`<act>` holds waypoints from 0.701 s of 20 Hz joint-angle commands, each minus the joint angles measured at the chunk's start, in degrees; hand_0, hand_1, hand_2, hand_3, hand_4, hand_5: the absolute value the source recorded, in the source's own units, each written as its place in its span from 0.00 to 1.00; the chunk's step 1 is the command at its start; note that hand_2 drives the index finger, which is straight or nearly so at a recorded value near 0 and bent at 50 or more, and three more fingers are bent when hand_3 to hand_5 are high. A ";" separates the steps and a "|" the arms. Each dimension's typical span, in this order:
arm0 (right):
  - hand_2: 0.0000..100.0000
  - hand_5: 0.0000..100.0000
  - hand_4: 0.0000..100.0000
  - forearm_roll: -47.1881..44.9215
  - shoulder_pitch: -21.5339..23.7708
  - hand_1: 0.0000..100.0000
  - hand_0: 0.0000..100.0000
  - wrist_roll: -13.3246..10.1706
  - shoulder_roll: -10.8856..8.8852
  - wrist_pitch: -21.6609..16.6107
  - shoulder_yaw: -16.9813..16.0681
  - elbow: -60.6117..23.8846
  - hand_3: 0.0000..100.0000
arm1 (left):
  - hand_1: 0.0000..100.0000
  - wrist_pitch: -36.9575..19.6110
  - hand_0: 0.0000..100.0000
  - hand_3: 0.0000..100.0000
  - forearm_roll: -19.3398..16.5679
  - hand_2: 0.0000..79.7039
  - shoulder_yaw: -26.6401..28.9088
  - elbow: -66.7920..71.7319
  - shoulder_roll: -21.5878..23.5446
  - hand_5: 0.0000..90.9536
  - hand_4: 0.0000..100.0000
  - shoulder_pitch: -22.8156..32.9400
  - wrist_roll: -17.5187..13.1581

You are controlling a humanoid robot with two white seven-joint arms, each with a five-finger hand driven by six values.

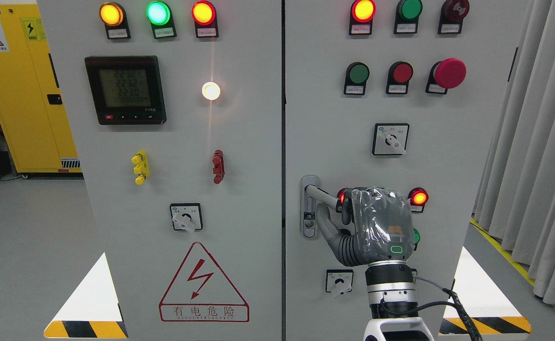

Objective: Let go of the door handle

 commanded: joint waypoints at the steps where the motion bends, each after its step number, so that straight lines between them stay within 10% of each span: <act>1: 0.92 1.00 0.99 0.00 -0.05 0.49 0.47 -0.07 -0.12 -0.03 -0.03 -0.04 1.00 | 0.56 -0.04 0.12 0.00 0.00 0.00 0.01 0.00 0.00 0.00 0.00 0.00 0.02; 14: 0.92 1.00 1.00 0.00 -0.14 0.50 0.45 0.01 -0.20 -0.03 -0.56 -0.39 1.00 | 0.56 -0.04 0.12 0.00 0.00 0.00 0.01 0.00 0.00 0.00 0.00 0.00 0.02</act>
